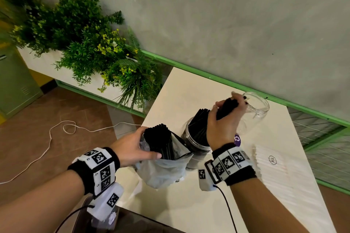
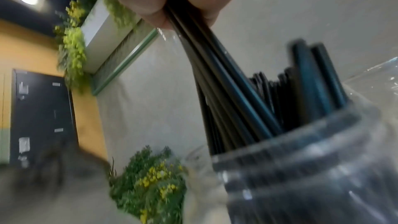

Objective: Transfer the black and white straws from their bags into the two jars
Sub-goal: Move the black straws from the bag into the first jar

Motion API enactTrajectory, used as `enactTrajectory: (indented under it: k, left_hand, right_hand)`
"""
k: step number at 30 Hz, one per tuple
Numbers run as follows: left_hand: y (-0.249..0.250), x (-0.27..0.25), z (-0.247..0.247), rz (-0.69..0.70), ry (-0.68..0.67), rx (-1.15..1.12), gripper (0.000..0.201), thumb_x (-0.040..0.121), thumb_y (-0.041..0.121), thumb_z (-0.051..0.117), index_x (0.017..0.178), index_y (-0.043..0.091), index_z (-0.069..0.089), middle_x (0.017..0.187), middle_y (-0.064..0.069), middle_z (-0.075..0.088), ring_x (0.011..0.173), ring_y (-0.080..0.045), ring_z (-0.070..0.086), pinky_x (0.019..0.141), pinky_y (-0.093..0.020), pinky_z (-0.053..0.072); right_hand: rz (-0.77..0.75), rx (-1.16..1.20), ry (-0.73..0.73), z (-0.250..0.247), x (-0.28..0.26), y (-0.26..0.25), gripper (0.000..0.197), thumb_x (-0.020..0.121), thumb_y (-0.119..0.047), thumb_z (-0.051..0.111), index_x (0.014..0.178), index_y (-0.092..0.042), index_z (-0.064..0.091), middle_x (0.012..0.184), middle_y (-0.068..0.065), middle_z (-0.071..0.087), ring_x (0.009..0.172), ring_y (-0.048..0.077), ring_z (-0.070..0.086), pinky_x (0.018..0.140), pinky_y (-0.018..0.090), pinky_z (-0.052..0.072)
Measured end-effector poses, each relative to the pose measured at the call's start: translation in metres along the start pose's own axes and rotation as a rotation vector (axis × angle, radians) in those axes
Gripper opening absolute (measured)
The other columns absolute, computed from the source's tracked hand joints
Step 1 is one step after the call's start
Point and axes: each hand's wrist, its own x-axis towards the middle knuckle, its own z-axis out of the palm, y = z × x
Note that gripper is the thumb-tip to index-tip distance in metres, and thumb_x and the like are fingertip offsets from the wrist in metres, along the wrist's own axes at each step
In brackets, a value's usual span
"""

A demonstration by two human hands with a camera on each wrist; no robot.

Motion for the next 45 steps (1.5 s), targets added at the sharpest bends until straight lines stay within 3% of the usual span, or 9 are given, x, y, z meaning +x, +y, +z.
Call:
enactTrajectory:
  k: [7,10,17,22,25,27,32,39,45]
  left_hand:
    - [-0.002,-0.003,-0.002,0.002,-0.01,-0.019,0.119,0.037,0.092,0.054,0.135,0.028,0.035,0.124,0.011,0.056,0.108,-0.004,0.053,0.084,-0.021,0.043]
    - [-0.004,-0.002,-0.002,-0.003,-0.006,-0.025,0.119,0.038,0.092,0.055,0.137,0.029,0.034,0.125,0.01,0.056,0.109,-0.005,0.053,0.088,-0.024,0.045]
    - [-0.004,-0.001,-0.001,-0.003,-0.014,-0.019,0.125,0.033,0.096,0.051,0.137,0.028,0.034,0.126,0.008,0.057,0.107,-0.006,0.054,0.087,-0.023,0.045]
    - [-0.004,-0.004,0.0,0.002,-0.009,-0.036,0.124,0.033,0.095,0.052,0.137,0.028,0.035,0.126,0.008,0.057,0.107,-0.005,0.054,0.088,-0.024,0.045]
    - [-0.006,-0.006,0.001,-0.004,-0.004,-0.04,0.121,0.036,0.093,0.055,0.137,0.03,0.034,0.127,0.008,0.058,0.111,-0.009,0.056,0.092,-0.028,0.047]
    - [-0.007,-0.007,0.001,-0.002,-0.004,-0.038,0.122,0.036,0.094,0.054,0.138,0.03,0.033,0.127,0.008,0.058,0.112,-0.01,0.057,0.093,-0.029,0.047]
    - [-0.007,-0.006,0.001,0.003,0.002,-0.033,0.123,0.034,0.095,0.053,0.137,0.031,0.034,0.125,0.01,0.058,0.11,-0.008,0.056,0.093,-0.028,0.047]
    - [-0.005,-0.006,0.003,0.012,0.013,-0.031,0.107,0.044,0.081,0.062,0.135,0.029,0.037,0.117,0.012,0.057,0.105,-0.006,0.055,0.088,-0.025,0.046]
    - [-0.008,-0.004,0.003,0.004,0.038,-0.029,0.09,0.06,0.063,0.076,0.134,0.029,0.036,0.113,0.013,0.056,0.105,-0.006,0.056,0.091,-0.026,0.047]
  right_hand:
    - [0.039,-0.222,-0.33,0.004,-0.03,0.031,0.036,0.09,-0.012,0.062,0.121,-0.017,0.044,0.115,0.008,0.053,0.102,0.018,0.051,0.092,0.023,0.038]
    - [0.144,-0.022,-0.334,-0.003,-0.026,0.028,0.039,0.091,-0.002,0.056,0.111,-0.034,0.045,0.106,0.001,0.059,0.102,0.018,0.06,0.092,0.025,0.044]
    - [0.257,-0.037,-0.511,-0.024,-0.018,0.028,0.065,0.095,-0.003,0.051,0.143,-0.037,0.024,0.111,-0.019,0.061,0.099,-0.01,0.058,0.083,0.002,0.04]
    - [0.245,-0.142,-0.522,-0.033,-0.007,0.024,0.014,0.097,-0.02,0.051,0.11,-0.024,0.056,0.094,-0.015,0.063,0.089,-0.007,0.057,0.073,0.006,0.04]
    - [0.135,-0.255,-0.547,-0.04,-0.003,0.02,0.014,0.098,-0.028,0.05,0.103,-0.021,0.062,0.096,-0.006,0.063,0.09,-0.006,0.054,0.075,0.006,0.038]
    - [0.094,-0.29,-0.54,-0.045,0.002,0.019,0.014,0.097,-0.027,0.052,0.102,-0.02,0.064,0.097,-0.001,0.061,0.089,-0.005,0.054,0.076,0.007,0.038]
    - [0.162,-0.221,-0.444,-0.059,0.011,0.016,0.01,0.091,-0.018,0.062,0.1,-0.019,0.064,0.092,-0.001,0.065,0.085,0.014,0.061,0.077,0.039,0.054]
    - [0.109,-0.378,-0.447,-0.058,-0.002,0.028,0.033,0.082,-0.023,0.074,0.105,-0.02,0.05,0.079,-0.003,0.061,0.072,0.016,0.058,0.064,0.024,0.045]
    - [0.037,-0.27,-0.183,-0.063,-0.005,0.028,0.023,0.089,-0.012,0.065,0.104,-0.015,0.048,0.088,0.001,0.058,0.076,0.011,0.052,0.069,0.019,0.044]
